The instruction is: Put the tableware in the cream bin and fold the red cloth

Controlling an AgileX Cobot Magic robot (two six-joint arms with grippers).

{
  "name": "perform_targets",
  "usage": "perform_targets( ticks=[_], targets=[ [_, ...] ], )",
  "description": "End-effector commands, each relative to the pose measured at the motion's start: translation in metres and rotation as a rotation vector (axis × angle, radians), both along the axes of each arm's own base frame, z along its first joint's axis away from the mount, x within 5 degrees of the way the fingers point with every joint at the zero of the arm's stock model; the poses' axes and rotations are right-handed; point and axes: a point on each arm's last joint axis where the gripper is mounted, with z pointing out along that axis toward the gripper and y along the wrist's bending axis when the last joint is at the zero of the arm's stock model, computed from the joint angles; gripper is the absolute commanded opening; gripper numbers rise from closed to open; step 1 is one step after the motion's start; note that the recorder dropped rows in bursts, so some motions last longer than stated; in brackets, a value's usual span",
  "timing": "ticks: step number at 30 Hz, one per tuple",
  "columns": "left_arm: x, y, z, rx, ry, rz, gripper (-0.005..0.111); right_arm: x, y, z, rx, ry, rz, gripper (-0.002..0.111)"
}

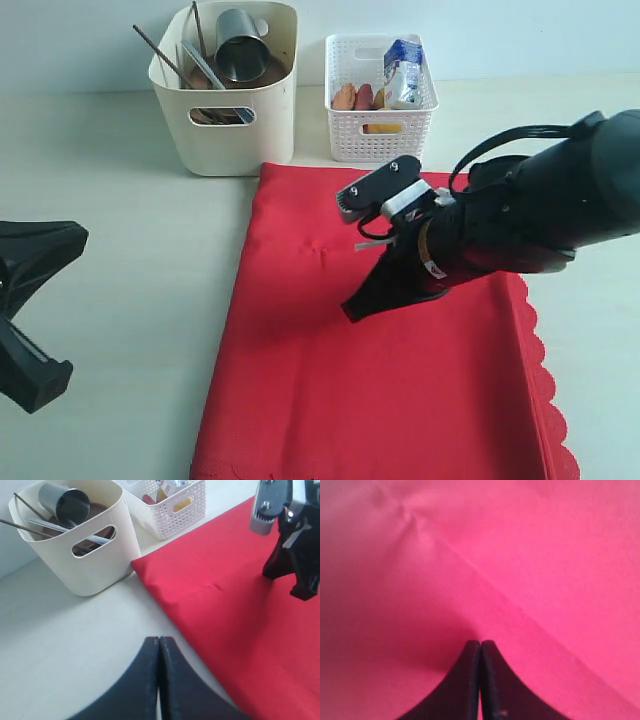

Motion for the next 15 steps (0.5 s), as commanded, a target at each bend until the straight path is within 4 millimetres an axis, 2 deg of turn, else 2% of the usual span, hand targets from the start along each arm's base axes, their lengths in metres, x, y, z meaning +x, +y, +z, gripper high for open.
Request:
perform_targets(
  ticks=[1,9,15],
  targets=[
    [-0.001,0.001,0.001,-0.007,-0.012,-0.009,0.0,0.0,-0.011,-0.011,-0.149,0.029,-0.016,0.0],
    [0.0,0.001,0.001,-0.002,-0.019,-0.012,0.0,-0.009,-0.04,-0.015,-0.437,0.086,-0.061,0.0],
    [0.0,0.001,0.001,-0.002,-0.019,-0.012,0.0,-0.008,-0.052,-0.012,-0.575,0.071,-0.063,0.0]
  ],
)
